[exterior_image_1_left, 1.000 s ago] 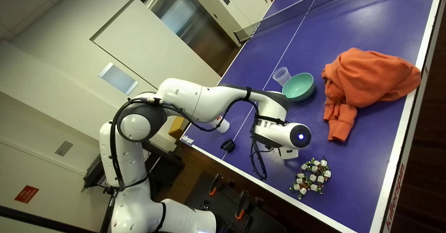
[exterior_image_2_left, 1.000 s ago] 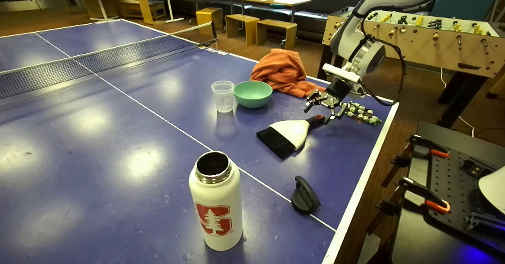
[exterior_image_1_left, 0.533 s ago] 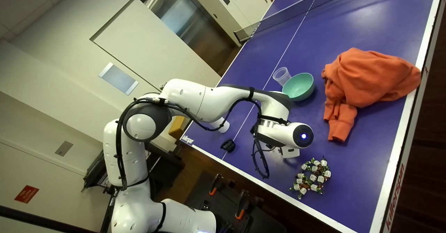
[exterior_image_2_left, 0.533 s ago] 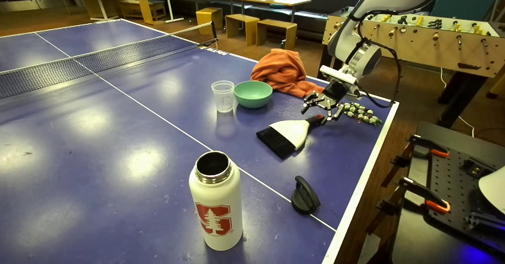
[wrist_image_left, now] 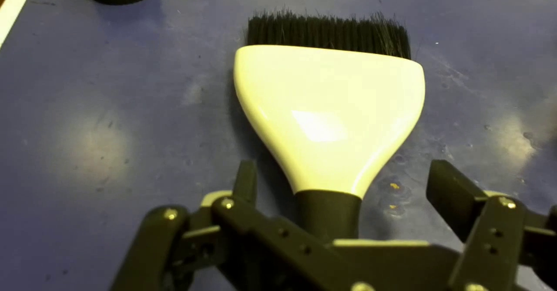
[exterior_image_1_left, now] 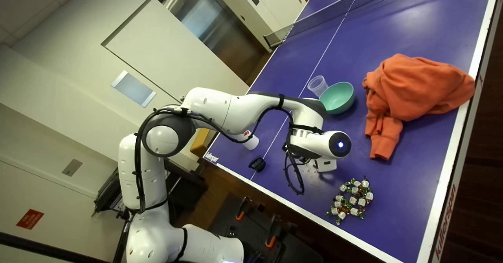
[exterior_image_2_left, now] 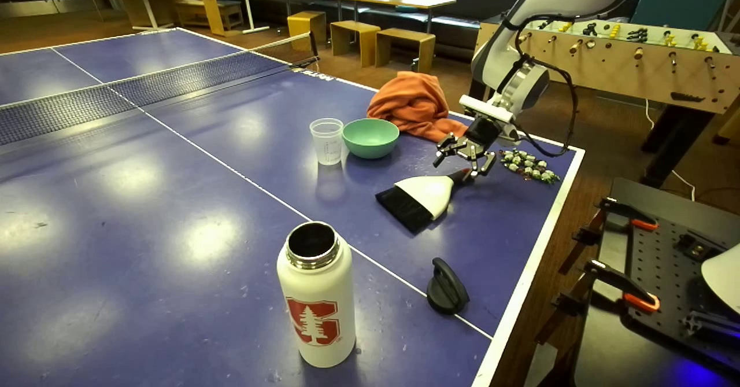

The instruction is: Sweep the candy to the left using the white and black brush

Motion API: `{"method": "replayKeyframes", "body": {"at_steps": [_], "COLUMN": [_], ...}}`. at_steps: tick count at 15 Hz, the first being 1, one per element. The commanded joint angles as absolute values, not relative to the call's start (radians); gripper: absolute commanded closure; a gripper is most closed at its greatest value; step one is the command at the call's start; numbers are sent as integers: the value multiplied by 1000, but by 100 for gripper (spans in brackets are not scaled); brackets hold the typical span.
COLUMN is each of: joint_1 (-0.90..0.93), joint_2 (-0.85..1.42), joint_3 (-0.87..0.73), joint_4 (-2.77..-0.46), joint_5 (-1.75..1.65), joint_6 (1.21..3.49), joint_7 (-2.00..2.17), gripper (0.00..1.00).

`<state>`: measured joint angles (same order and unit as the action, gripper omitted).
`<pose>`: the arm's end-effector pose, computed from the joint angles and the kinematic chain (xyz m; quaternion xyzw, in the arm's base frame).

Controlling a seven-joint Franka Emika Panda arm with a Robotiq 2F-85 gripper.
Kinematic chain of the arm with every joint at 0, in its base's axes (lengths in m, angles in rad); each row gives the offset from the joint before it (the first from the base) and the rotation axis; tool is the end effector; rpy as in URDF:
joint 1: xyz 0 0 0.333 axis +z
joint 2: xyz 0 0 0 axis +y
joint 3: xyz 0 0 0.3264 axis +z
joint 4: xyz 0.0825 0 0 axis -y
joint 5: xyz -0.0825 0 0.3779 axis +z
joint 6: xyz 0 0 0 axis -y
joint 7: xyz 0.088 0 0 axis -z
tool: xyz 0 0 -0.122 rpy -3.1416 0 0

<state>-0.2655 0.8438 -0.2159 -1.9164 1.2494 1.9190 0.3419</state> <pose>0.5094 -0.1846 0.0400 -0.5622 0.6834 0.2808 0.3716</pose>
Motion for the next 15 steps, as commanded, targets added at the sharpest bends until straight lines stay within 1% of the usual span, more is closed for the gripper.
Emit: {"method": "replayKeyframes", "body": {"at_steps": [1,15], "joint_1": [-244,-260], "joint_2": [870,916], "joint_3": [-217,-239], "joint_4": [-1876,-1854], "joint_5": [1245,1229], "joint_6": [1931,1926], "joint_7": [396,415], "gripper": [0,0]}}
